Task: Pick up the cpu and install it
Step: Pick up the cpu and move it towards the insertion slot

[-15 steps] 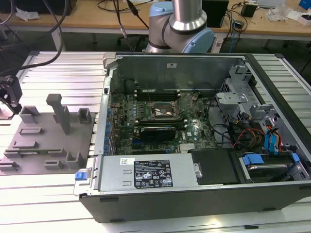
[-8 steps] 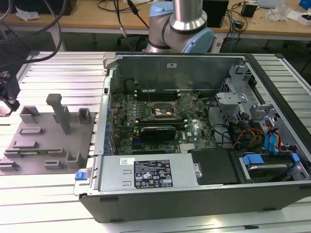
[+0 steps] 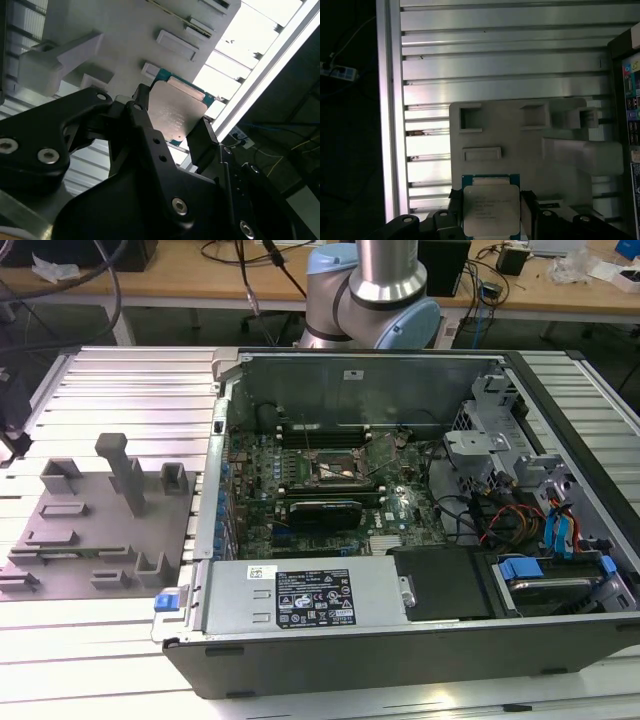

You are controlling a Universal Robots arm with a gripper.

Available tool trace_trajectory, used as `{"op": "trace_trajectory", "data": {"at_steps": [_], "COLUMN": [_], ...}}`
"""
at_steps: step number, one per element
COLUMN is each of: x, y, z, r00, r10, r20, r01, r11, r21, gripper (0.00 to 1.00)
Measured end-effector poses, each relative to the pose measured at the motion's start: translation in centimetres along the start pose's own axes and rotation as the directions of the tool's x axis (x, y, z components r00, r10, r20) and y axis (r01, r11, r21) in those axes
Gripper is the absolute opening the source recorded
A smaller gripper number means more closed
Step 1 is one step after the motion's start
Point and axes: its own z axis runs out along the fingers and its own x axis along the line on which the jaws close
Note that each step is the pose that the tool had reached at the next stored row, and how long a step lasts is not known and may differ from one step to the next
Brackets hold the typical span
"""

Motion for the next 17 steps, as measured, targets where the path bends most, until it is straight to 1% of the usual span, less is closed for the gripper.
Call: {"op": "trace_trajectory", "data": {"at_steps": [7, 11, 12, 16, 17], "x": [-0.03, -0.06, -0.09, -0.15, -0.18], "y": [0.05, 0.12, 0.16, 0.26, 0.29], "z": [-0.84, -1.88, -2.52, -4.19, -4.94], "r00": [1.0, 1.0, 1.0, 1.0, 1.0], "r10": [0.0, 0.0, 0.0, 0.0, 0.0], "r20": [0.0, -0.0001, 0.0001, 0.0, 0.0], "r01": [0.0, 0.0, 0.0, 0.0, 0.0], "r11": [1.0, 1.0, 1.0, 1.0, 1.0], "r21": [0.0, 0.0001, 0.0, 0.0, 0.0], "gripper": [0.55, 0.55, 0.55, 0.55, 0.55]}}
